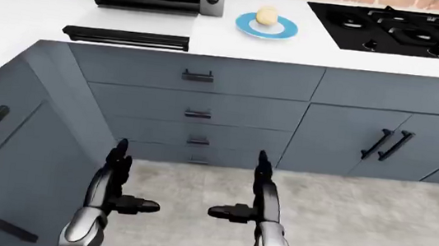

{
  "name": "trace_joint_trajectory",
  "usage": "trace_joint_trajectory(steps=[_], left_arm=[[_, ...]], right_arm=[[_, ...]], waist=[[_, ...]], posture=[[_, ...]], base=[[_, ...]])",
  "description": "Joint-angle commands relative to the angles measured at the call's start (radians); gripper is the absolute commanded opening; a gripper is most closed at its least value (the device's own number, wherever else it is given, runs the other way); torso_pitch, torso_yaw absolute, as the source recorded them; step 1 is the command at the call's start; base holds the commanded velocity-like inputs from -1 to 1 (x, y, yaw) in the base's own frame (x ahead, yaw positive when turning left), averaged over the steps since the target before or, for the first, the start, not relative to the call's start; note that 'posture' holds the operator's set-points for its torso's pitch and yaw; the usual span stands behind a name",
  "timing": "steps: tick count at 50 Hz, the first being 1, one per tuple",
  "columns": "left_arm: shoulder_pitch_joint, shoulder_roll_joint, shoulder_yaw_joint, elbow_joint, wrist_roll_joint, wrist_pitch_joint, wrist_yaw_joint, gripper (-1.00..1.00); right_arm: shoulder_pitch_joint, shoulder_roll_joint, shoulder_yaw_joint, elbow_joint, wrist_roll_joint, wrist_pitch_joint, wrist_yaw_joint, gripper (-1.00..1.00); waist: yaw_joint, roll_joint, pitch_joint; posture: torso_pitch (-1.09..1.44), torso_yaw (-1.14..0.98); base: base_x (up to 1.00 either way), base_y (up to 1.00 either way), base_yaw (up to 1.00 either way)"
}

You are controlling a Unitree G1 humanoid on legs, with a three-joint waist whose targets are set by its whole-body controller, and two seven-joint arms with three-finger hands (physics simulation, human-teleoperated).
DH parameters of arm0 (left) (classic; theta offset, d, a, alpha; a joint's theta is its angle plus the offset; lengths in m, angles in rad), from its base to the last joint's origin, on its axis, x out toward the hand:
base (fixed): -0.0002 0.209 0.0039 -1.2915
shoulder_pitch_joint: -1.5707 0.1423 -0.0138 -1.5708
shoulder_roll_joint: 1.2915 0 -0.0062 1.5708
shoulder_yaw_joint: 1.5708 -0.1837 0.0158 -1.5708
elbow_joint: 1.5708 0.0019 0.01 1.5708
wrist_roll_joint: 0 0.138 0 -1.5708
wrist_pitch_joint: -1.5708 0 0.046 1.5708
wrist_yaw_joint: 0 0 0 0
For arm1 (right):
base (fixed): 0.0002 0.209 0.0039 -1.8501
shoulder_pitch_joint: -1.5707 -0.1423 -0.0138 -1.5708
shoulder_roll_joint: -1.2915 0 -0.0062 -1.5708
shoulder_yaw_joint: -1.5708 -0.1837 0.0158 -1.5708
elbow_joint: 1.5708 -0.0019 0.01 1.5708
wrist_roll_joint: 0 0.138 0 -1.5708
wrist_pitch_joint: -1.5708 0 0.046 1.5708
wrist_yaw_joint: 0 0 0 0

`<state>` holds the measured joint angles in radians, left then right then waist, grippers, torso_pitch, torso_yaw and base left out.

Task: Place the bread on the tray of the toaster oven.

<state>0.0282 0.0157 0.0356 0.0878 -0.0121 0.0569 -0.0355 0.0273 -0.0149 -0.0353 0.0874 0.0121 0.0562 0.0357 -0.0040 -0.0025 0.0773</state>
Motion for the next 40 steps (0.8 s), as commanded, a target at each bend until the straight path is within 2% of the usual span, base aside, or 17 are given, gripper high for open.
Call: trace_joint_trajectory(steps=[1, 3, 5, 7, 8, 14, 18, 25, 30, 35, 36, 37, 38, 40], left_arm=[[-0.05, 0.014, 0.013, -0.105, 0.003, -0.016, 0.008, 1.0], [-0.062, 0.019, 0.026, -0.129, 0.004, 0.007, 0.014, 1.0], [-0.068, 0.019, 0.026, -0.149, 0.007, 0.024, 0.017, 1.0], [-0.084, 0.02, 0.028, -0.17, 0.011, 0.041, 0.023, 1.0], [-0.093, 0.023, 0.029, -0.184, 0.013, 0.058, 0.025, 1.0], [-0.192, 0.04, 0.039, -0.214, 0.026, 0.125, 0.04, 1.0], [-0.287, 0.068, 0.057, -0.284, 0.033, 0.231, 0.047, 1.0], [-0.473, 0.152, 0.117, -0.407, 0.019, 0.404, 0.042, 1.0], [-0.601, 0.212, 0.144, -0.433, -0.004, 0.448, 0.05, 1.0], [-0.708, 0.286, 0.17, -0.499, -0.045, 0.558, 0.032, 1.0], [-0.727, 0.296, 0.171, -0.502, -0.054, 0.579, 0.028, 1.0], [-0.75, 0.305, 0.171, -0.494, -0.058, 0.575, 0.026, 1.0], [-0.775, 0.312, 0.177, -0.499, -0.071, 0.598, 0.028, 1.0], [-0.797, 0.337, 0.175, -0.514, -0.073, 0.617, 0.024, 1.0]], right_arm=[[-0.063, -0.009, -0.016, -0.08, -0.007, -0.039, -0.027, 1.0], [-0.083, -0.015, -0.023, -0.058, -0.002, -0.043, -0.025, 1.0], [-0.097, -0.018, -0.024, -0.063, 0.003, -0.033, -0.025, 1.0], [-0.12, -0.026, -0.022, -0.094, -0.005, 0.012, -0.023, 1.0], [-0.13, -0.03, -0.025, -0.104, -0.009, 0.029, -0.022, 1.0], [-0.179, -0.052, -0.031, -0.199, -0.043, 0.129, 0.006, 1.0], [-0.225, -0.07, -0.049, -0.283, -0.054, 0.207, 0.03, 1.0], [-0.39, -0.139, -0.101, -0.358, -0.038, 0.337, 0.075, 1.0], [-0.5, -0.166, -0.104, -0.323, -0.03, 0.338, 0.074, 1.0], [-0.618, -0.209, -0.113, -0.371, -0.019, 0.418, 0.089, 1.0], [-0.644, -0.215, -0.114, -0.372, -0.014, 0.438, 0.09, 1.0], [-0.674, -0.225, -0.112, -0.367, -0.015, 0.447, 0.093, 1.0], [-0.706, -0.234, -0.115, -0.367, -0.012, 0.457, 0.094, 1.0], [-0.747, -0.248, -0.116, -0.369, -0.003, 0.485, 0.098, 1.0]], waist=[[-0.002, -0.008, -0.001], [0.008, 0.0, -0.063], [0.005, -0.006, -0.019], [0.007, -0.007, -0.069], [0.008, -0.007, -0.075], [0.01, -0.005, -0.085], [0.01, -0.005, -0.092], [0.006, -0.004, -0.094], [0.004, -0.001, -0.088], [0.003, 0.002, -0.079], [0.004, 0.008, -0.096], [0.005, 0.011, -0.072], [0.005, 0.012, -0.058], [0.006, 0.01, -0.054]], posture=[[0.0, 0.0], [0.0, 0.0], [0.0, 0.0], [0.0, 0.0], [0.0, 0.0], [0.0, 0.0], [0.0, 0.0], [0.0, 0.0], [0.0, 0.0], [0.0, 0.0], [0.0, 0.0], [0.0, 0.0], [0.0, 0.0], [0.0, 0.0]], base=[[0.0, 0.0, 0.0], [0.0, 0.0, 0.0], [0.0, 0.0, 0.0], [0.0, 0.0, 0.0], [0.0, 0.0, 0.0], [0.0, 0.0, 0.0], [0.0, 0.0, 0.0], [0.0, 0.0, 0.0], [0.0, 0.0, 0.0], [0.01, 0.0, 0.0], [0.17, 0.0, 0.0], [0.2, 0.0, 0.0], [0.21, 0.0, 0.0], [0.23, 0.0, 0.0]])
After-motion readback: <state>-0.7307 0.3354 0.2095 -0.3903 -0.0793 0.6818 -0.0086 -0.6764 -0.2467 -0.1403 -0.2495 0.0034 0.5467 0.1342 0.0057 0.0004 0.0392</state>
